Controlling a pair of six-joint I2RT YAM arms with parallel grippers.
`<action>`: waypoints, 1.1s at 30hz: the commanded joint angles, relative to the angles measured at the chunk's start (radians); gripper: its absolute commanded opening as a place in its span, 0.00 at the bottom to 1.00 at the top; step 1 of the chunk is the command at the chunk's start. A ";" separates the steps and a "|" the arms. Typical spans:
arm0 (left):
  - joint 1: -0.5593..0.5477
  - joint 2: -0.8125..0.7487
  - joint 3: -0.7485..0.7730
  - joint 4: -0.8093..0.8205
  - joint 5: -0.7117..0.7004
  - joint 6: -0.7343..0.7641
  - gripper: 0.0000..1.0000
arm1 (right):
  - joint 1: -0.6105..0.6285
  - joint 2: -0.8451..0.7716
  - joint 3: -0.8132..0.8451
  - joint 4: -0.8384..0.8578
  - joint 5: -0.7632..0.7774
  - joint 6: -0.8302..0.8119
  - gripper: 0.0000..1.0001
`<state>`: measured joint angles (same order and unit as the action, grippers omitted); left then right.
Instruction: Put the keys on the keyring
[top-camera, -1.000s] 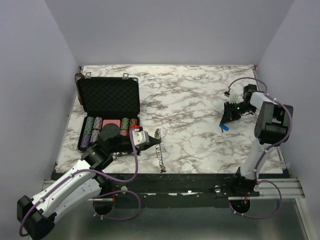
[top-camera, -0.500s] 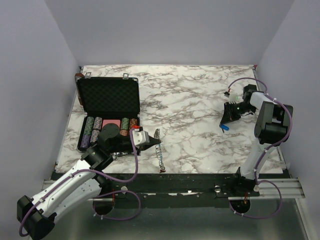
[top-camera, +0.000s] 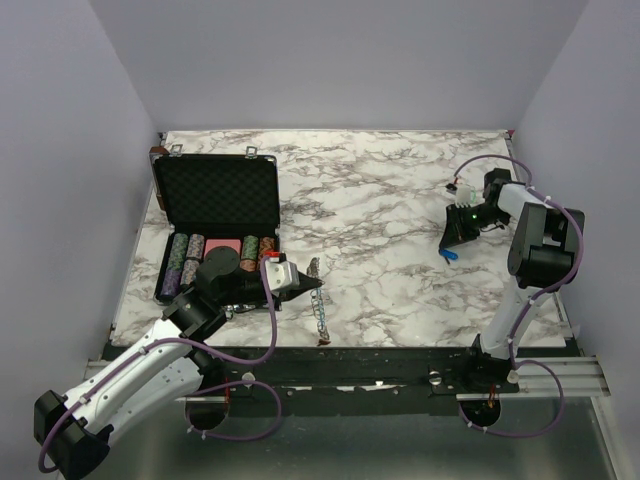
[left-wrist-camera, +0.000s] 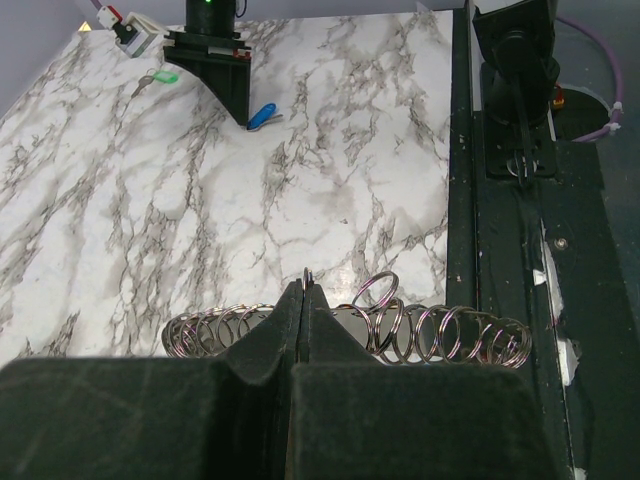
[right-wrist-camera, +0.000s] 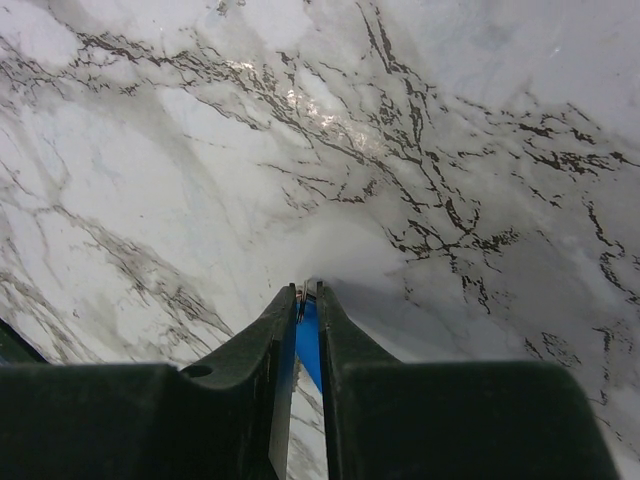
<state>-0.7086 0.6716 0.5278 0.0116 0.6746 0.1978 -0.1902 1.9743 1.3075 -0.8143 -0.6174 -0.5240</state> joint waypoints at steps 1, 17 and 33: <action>0.004 -0.003 0.037 0.025 0.028 0.015 0.00 | 0.009 0.012 -0.008 -0.009 0.054 -0.001 0.21; 0.004 0.000 0.037 0.025 0.026 0.017 0.00 | 0.008 -0.043 -0.008 -0.025 -0.030 -0.034 0.01; 0.008 -0.007 0.021 0.056 0.019 0.011 0.00 | 0.009 -0.268 0.026 -0.091 -0.402 -0.200 0.01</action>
<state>-0.7082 0.6777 0.5293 0.0116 0.6743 0.1986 -0.1886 1.7706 1.3052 -0.8562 -0.8505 -0.6430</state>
